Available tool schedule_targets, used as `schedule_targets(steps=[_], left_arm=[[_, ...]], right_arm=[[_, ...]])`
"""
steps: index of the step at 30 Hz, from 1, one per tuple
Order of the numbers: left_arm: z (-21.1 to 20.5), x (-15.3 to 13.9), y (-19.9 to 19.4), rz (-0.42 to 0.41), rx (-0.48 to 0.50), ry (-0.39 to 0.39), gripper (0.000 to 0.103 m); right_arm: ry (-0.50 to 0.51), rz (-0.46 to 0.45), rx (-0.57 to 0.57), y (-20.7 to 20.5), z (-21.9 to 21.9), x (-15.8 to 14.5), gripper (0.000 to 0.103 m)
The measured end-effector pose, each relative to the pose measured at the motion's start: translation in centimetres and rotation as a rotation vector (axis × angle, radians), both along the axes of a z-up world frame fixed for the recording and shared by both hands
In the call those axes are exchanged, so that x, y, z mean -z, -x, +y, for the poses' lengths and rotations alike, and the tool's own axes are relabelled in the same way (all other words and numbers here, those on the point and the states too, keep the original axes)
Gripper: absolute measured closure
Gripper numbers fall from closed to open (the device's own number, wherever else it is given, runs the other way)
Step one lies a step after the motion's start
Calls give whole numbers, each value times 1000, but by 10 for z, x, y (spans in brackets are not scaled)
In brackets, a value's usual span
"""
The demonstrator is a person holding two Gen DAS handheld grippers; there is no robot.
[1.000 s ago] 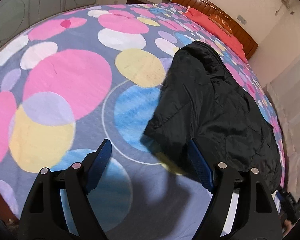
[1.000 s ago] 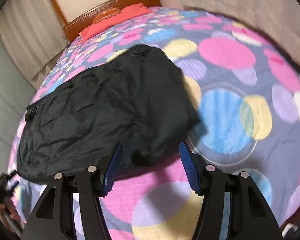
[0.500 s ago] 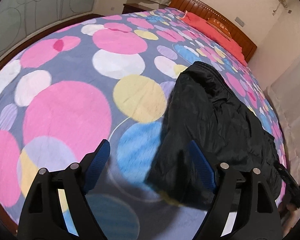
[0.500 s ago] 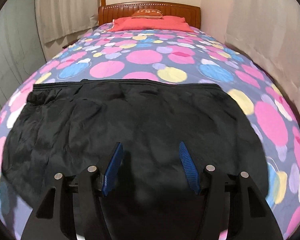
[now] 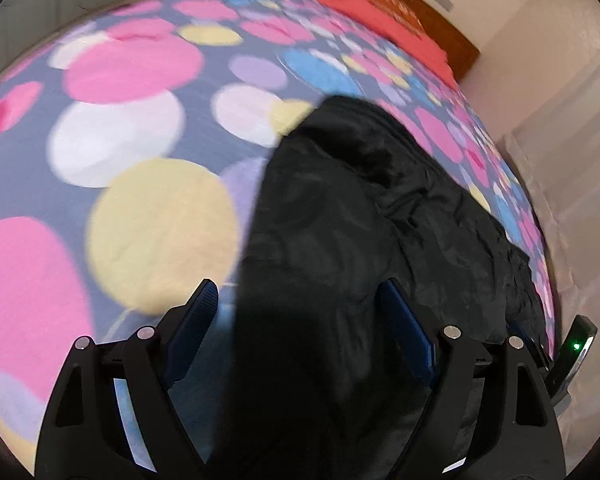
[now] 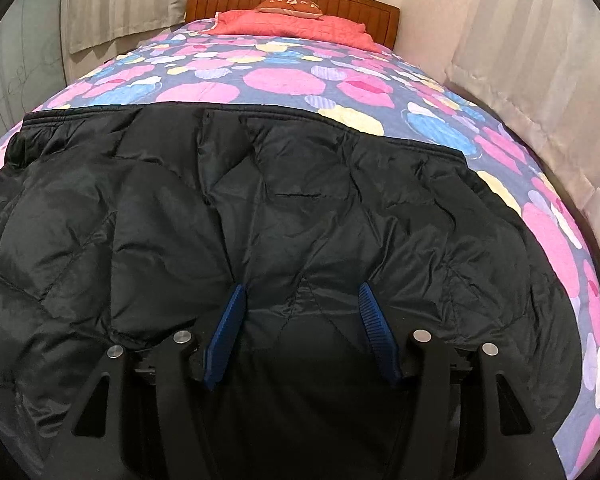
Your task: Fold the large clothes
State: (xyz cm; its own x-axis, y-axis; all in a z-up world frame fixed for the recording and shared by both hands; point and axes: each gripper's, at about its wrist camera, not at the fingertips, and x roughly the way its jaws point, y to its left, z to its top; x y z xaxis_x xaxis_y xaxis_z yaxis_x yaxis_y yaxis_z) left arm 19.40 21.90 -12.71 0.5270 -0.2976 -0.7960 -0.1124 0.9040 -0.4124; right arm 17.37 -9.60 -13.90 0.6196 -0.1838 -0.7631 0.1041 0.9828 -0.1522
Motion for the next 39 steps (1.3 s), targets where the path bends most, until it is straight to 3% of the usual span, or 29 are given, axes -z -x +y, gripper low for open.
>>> schedule_targets(steps=[4,6,8,10,11,12,20,22,23,24,29,35,39], left_arm=[[-6,23,-18,71,64,72,17],[-6,30,-24,82,88,122,10],[-7,33,-29,80,125,136,10],[-10,34,-30,83,159,167,17],[-11,35,-31,88,174,198,31],[-12,38,-31,98,173,226,33],[-28,38,-31,67,204,156,29],[-31,35,-31,58,205,137,37],[-33,33,-31,50,211,141,49],[-34,30,-29,41,218,159,62],[-42,11,-23,5,204,146,77],[-59,-39,-9,-85,215,159,83],[-96,-77,5,-142,254,112,84]], right_arm=[[-1,-11,-1,0,-1,2,44],[-6,-15,-2,0,-1,3,44],[-6,-18,-2,0,0,3,44],[-8,-22,-1,0,1,4,44],[-8,-22,-1,-1,0,4,44],[-10,-22,-1,-1,-1,4,44],[-10,-23,-1,-1,-1,4,44],[-11,-23,-1,-1,-1,4,44],[-11,-23,-1,-1,-1,4,44],[-11,-23,-1,-1,-1,4,44],[-11,-23,-2,-1,-1,4,43],[-15,-24,-4,-2,-1,5,44],[-59,-32,-16,1,-8,-4,44]])
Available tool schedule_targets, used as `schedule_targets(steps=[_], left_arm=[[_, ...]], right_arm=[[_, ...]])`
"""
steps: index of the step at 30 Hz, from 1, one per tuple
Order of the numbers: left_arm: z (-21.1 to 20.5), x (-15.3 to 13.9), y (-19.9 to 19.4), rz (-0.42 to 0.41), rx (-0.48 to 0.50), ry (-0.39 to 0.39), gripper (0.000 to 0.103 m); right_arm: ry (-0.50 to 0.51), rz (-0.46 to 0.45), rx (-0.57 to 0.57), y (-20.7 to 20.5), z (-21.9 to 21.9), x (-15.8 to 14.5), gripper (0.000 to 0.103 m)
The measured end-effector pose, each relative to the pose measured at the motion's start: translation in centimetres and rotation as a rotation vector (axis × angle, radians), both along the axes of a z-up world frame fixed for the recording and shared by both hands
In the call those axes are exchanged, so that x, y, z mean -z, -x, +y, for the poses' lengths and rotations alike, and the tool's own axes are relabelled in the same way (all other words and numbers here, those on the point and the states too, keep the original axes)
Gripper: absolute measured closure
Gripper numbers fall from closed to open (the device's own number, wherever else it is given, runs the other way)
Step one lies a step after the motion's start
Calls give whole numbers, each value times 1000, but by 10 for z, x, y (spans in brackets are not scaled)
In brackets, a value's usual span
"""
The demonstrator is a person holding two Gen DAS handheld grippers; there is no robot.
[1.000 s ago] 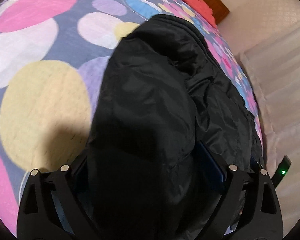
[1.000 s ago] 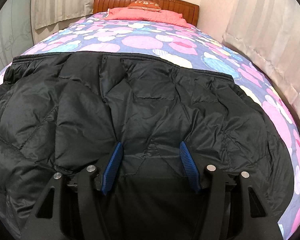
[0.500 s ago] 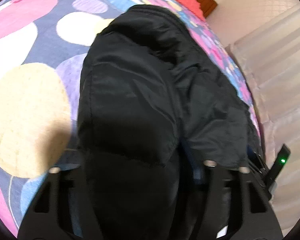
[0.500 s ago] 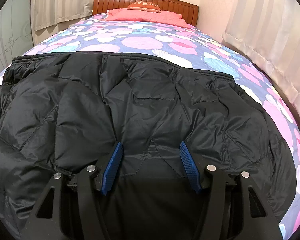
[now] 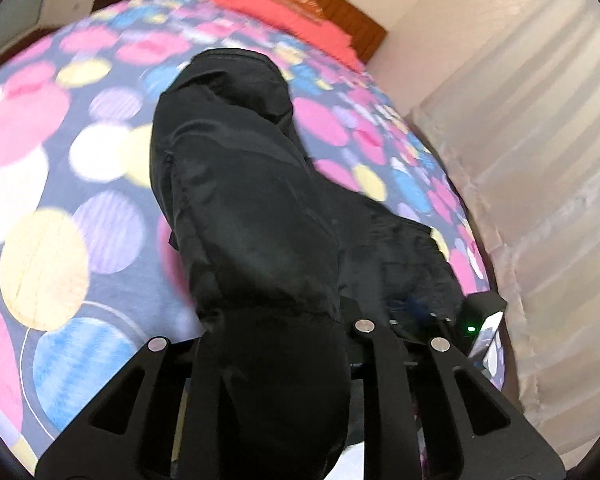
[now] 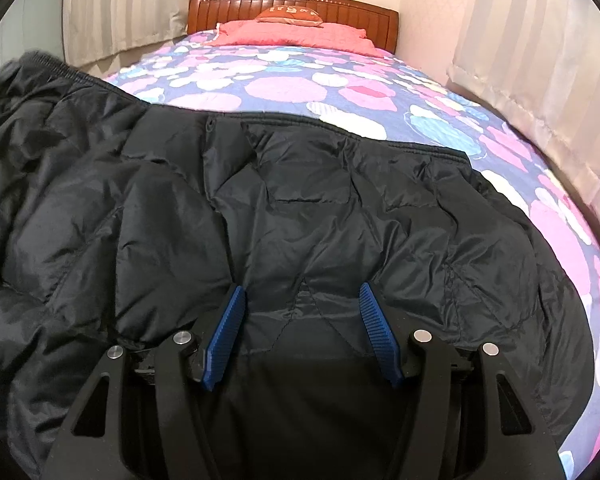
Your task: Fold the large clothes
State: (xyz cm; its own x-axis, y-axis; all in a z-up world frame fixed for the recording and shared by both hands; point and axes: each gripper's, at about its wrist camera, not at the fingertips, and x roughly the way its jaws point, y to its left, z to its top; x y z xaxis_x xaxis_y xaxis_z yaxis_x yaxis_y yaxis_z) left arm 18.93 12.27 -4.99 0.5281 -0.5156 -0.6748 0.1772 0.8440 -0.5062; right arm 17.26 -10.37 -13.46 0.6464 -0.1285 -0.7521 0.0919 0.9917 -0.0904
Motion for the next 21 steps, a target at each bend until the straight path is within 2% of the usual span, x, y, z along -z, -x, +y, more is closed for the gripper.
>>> schedule_targets(steps=[6,11,16,21], left_arm=[[-76,-47,9,-64,41,-98,84],[-146,-59,17,-103,83,-190,84],[-221,-44,21,-110,143,-238,84],[-290,1,14,-68,195,-267,84]], right_arm=[[-49,-64,28,27,-39,-29,43],[-82,-103,84,53,-90,-40,43],[-97,-113,151,73,-144,-43,43],[-106,-108,231,90,-189,-38,43]])
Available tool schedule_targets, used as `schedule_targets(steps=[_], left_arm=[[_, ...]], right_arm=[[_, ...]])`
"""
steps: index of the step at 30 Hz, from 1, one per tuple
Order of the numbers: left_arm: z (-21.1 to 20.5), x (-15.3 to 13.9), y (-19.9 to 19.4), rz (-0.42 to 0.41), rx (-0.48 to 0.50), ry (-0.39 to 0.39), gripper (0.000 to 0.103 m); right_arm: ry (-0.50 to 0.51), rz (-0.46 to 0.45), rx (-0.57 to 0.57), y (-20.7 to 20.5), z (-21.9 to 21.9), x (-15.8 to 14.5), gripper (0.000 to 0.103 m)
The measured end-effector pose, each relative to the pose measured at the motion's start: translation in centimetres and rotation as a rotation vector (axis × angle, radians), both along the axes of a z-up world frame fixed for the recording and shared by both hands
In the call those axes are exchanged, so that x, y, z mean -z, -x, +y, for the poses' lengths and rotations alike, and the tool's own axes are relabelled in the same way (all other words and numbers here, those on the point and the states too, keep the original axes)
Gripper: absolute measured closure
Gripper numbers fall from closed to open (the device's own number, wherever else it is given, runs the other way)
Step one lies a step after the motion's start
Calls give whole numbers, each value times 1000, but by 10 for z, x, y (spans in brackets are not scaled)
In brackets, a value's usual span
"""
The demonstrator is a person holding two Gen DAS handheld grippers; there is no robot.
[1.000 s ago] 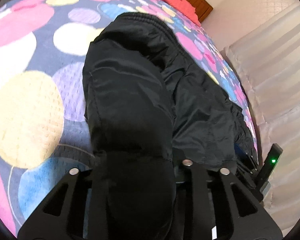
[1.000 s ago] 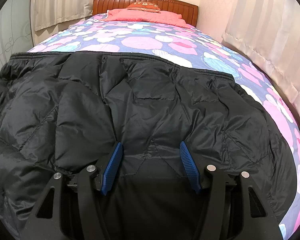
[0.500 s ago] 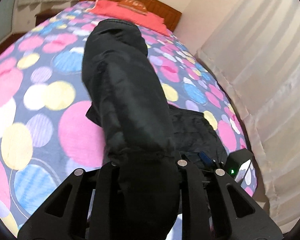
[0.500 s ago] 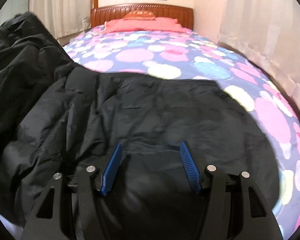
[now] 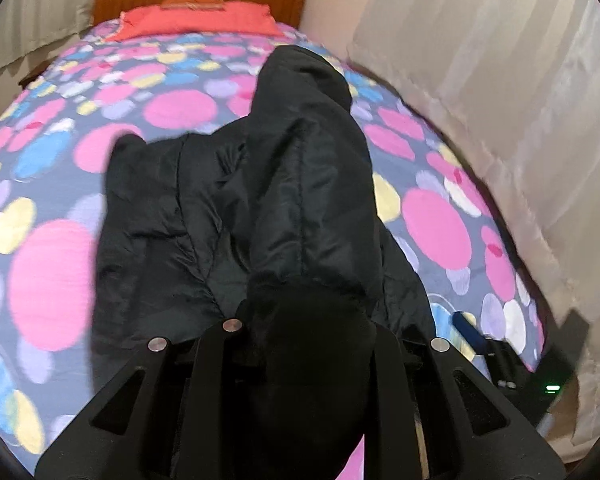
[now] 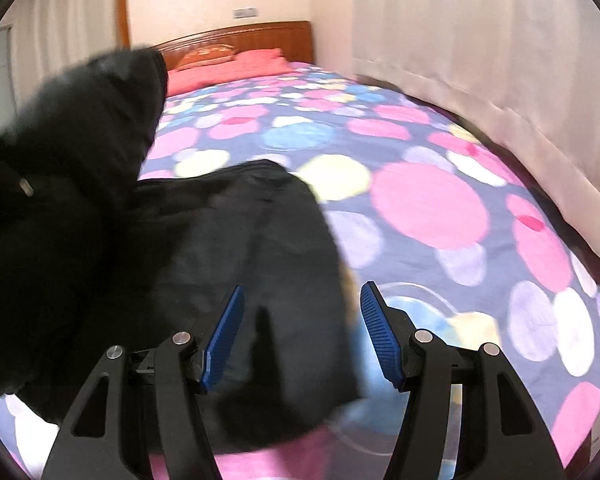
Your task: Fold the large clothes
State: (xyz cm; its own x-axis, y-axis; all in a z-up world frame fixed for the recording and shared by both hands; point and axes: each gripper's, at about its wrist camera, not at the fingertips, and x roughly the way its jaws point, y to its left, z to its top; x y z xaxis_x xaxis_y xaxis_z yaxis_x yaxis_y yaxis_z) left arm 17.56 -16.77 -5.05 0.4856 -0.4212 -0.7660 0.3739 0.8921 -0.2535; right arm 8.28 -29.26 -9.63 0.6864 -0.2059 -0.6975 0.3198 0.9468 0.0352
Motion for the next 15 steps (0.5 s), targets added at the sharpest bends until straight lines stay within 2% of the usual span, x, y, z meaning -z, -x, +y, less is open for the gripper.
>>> schedule_targets(steps=[3,7,15], left_arm=[[-23,25,-2,27,1,-9,84],[-41,47,-2,14,-1,-25,84],[-40,42,3,4,0,-36,82]], right_arm=[[-25,10,39,9,-20,4,43],[-39,25,68,12,-35,10,43],[-46,31,74,19,-40,13,43]])
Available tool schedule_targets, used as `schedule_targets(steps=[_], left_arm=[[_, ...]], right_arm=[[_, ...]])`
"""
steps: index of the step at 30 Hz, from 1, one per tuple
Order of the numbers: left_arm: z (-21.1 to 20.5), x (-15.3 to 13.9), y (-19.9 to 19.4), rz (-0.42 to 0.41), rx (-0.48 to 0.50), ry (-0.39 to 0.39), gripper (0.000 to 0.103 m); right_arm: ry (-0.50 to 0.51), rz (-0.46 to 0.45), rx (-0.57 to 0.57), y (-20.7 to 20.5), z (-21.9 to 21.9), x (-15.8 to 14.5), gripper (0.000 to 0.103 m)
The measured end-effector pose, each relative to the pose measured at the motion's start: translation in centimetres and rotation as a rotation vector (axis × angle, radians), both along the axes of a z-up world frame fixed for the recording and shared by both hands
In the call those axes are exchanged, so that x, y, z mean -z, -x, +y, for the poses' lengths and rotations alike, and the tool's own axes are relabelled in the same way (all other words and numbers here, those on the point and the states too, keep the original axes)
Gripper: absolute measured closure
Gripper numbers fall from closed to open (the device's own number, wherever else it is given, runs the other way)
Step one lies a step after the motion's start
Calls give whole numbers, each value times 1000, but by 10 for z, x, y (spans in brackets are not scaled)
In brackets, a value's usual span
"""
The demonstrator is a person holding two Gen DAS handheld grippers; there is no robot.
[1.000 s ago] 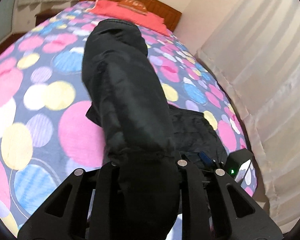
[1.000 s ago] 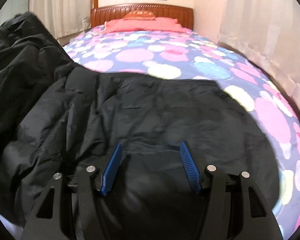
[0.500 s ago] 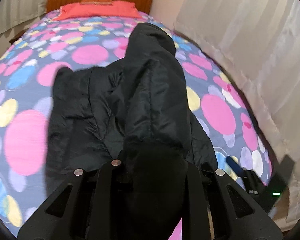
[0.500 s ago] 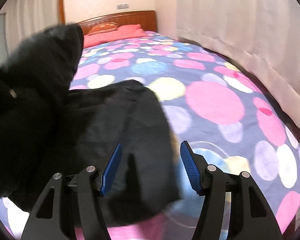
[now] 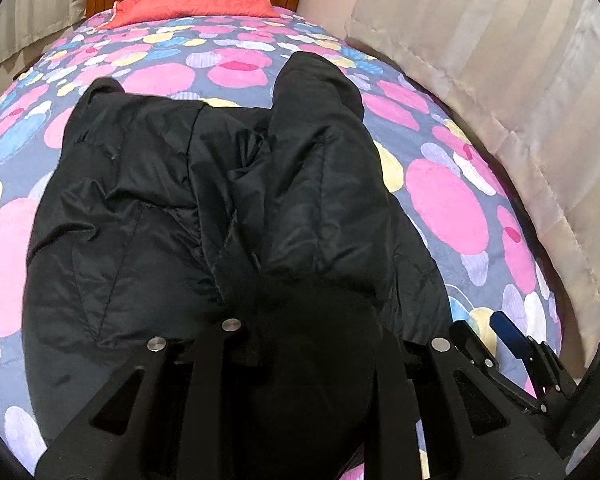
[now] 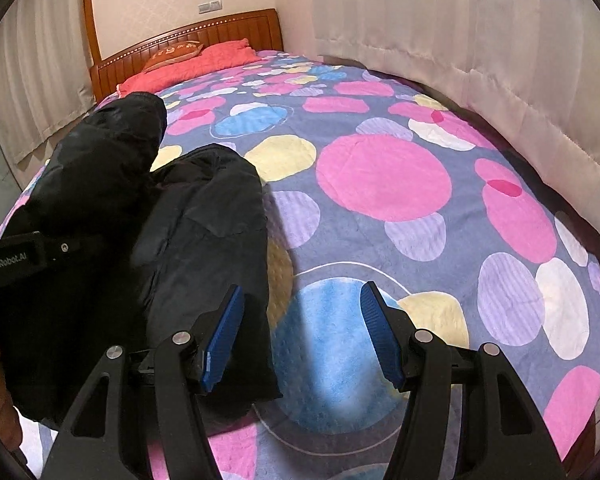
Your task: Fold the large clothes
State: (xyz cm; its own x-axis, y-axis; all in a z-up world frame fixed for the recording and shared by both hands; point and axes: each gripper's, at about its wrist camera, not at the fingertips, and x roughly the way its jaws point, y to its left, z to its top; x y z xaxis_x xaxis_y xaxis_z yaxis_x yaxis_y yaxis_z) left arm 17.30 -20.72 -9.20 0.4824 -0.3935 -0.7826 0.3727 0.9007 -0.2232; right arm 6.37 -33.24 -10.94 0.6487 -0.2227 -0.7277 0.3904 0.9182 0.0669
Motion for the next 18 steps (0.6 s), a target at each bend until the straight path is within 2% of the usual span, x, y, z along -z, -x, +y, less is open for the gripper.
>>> schedule_targets(steps=[1,2,4,5,6,10,12,15,18], left_arm=[[-2,-3,2,-7,2,-10,82],[-2,-7,5,-18,6,-20,77],[-2,-17,12,-32,24,-6,61],[1,-26,17,-38,39,28,46],[4,-34,22,-46,46,59,41],[15,-60,41,-90,80,114,39],[30,-70,48,-123,70,126,35],[63,-74,46,-162,8,105,35],[98,-68,34,-161,-81,86,35]], right_arm=[[1,0,0,0,1,-1,43],[3,-1,0,1,1,-2,43],[10,-2,0,2,2,-5,43],[13,-4,-1,3,3,-7,43],[19,-7,-2,3,4,-10,43],[29,-26,-14,5,13,-23,43],[32,-37,-23,4,19,-31,43],[39,-57,-47,-2,31,-43,43],[29,-77,-80,-13,44,-55,43]])
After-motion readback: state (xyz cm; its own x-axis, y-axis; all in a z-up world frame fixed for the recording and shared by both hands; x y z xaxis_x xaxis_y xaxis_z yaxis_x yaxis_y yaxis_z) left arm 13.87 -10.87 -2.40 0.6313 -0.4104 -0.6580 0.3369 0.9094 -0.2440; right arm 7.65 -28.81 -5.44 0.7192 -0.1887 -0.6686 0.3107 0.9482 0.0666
